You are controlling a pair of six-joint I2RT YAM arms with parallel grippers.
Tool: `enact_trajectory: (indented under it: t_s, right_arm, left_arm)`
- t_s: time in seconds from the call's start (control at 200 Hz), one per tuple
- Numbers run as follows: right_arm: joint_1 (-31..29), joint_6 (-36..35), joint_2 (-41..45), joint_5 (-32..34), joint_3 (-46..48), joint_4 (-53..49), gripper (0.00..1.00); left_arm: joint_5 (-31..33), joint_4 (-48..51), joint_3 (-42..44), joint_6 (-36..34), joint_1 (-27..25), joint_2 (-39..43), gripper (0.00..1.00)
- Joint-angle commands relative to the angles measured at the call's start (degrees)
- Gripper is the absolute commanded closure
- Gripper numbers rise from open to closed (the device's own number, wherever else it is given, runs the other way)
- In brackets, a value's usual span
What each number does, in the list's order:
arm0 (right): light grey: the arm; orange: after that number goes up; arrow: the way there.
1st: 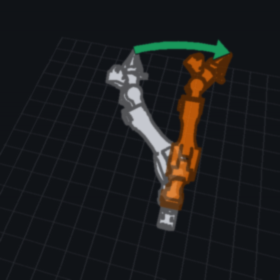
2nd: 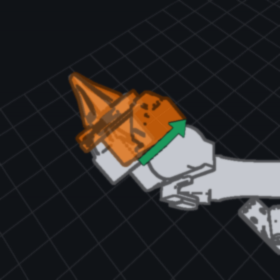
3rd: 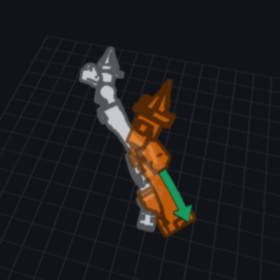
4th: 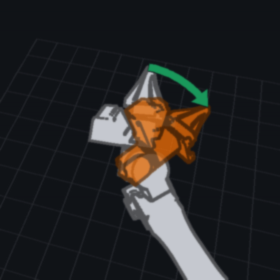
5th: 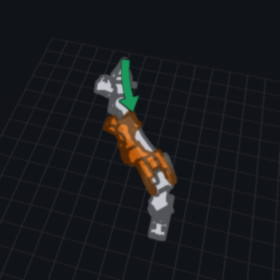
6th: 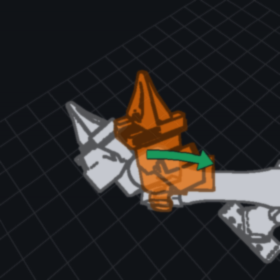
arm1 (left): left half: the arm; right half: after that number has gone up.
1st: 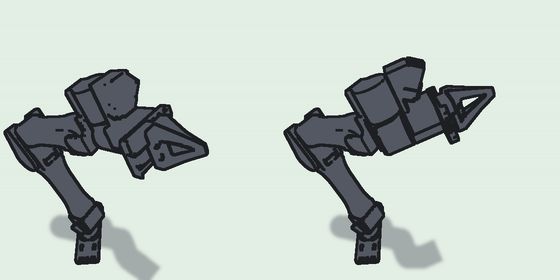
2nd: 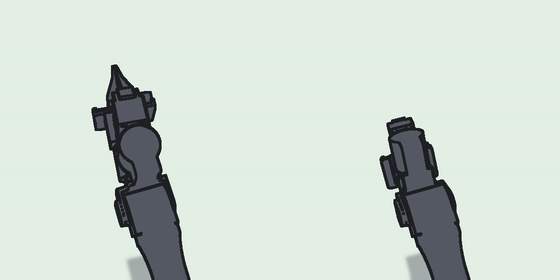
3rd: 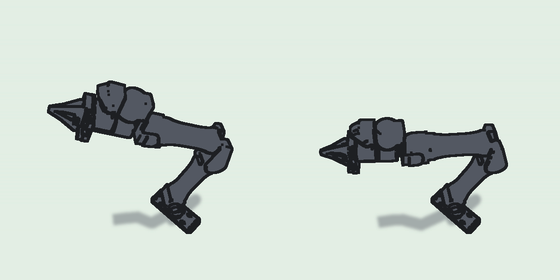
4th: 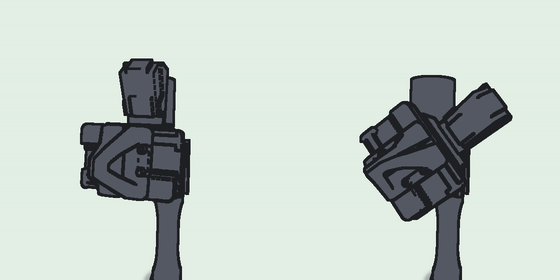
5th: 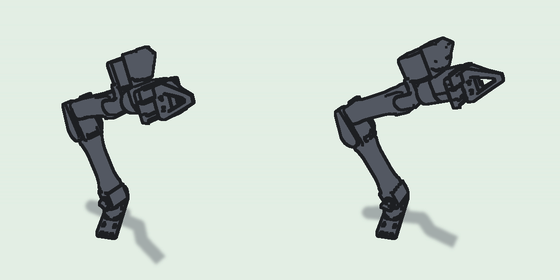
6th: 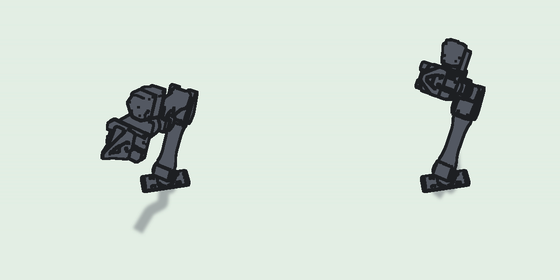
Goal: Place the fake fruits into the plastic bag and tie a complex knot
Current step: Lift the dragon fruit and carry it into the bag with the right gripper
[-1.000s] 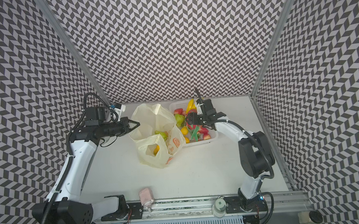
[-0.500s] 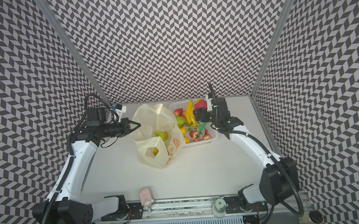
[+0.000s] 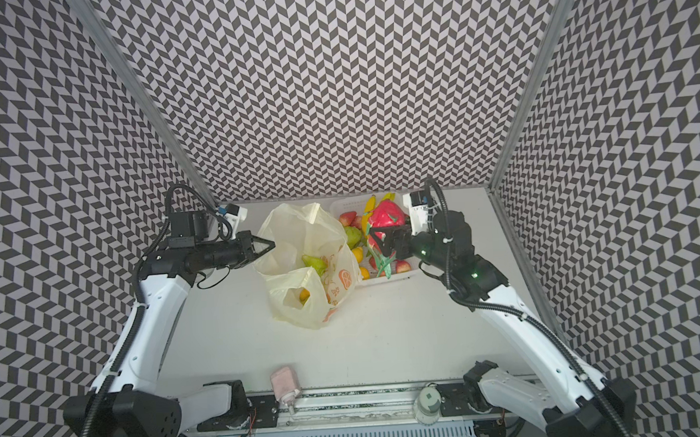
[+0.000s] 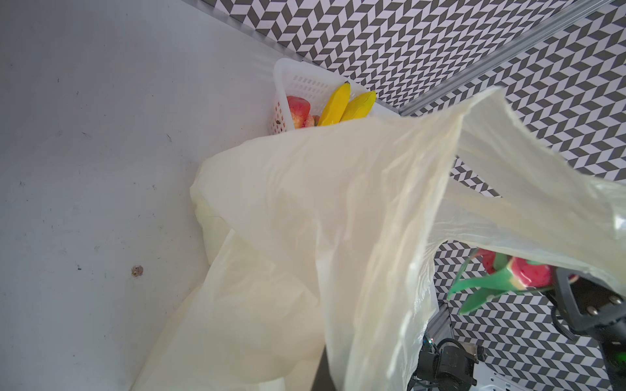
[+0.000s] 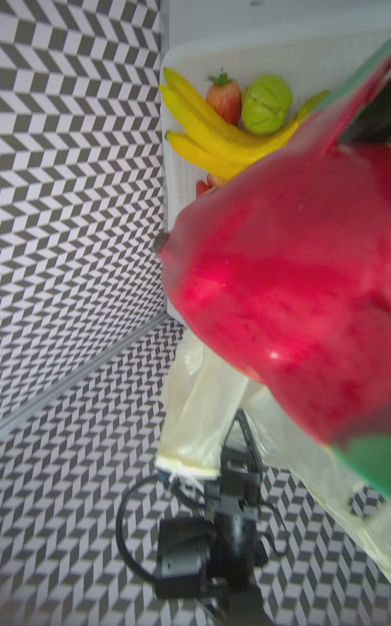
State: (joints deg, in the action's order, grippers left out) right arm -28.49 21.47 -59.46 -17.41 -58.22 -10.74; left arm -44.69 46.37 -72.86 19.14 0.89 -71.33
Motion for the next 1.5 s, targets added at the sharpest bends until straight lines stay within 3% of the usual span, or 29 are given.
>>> enact_trajectory:
  t_s: [0.0, 0.205, 0.426, 0.906, 1.497]
  right_arm:
    - [-5.2, 1.5, 2.3, -0.6, -0.3, 12.9, 0.46]
    - [-14.3, -2.3, -1.3, 4.8, -2.8, 18.4, 0.47]
    - [-19.4, -9.1, -6.9, 9.2, -4.8, 24.5, 0.47]
    - [-22.2, -15.6, -19.5, 8.6, -6.4, 33.0, 0.47]
    - [-23.5, -18.5, -30.1, 12.3, -6.5, 31.7, 0.45]
  left_arm:
    - [-0.7, -1.0, 0.4, 0.0, -0.3, 1.3, 1.00]
    - [-0.6, -0.9, 0.6, 0.2, -0.6, 1.5, 1.00]
    - [-1.6, -1.4, 0.4, 0.5, -1.5, 1.7, 1.00]
    - [-1.9, -1.9, 0.3, 0.9, -2.4, 2.1, 1.00]
    - [-1.7, -2.5, 0.1, 1.4, -3.1, 2.2, 1.00]
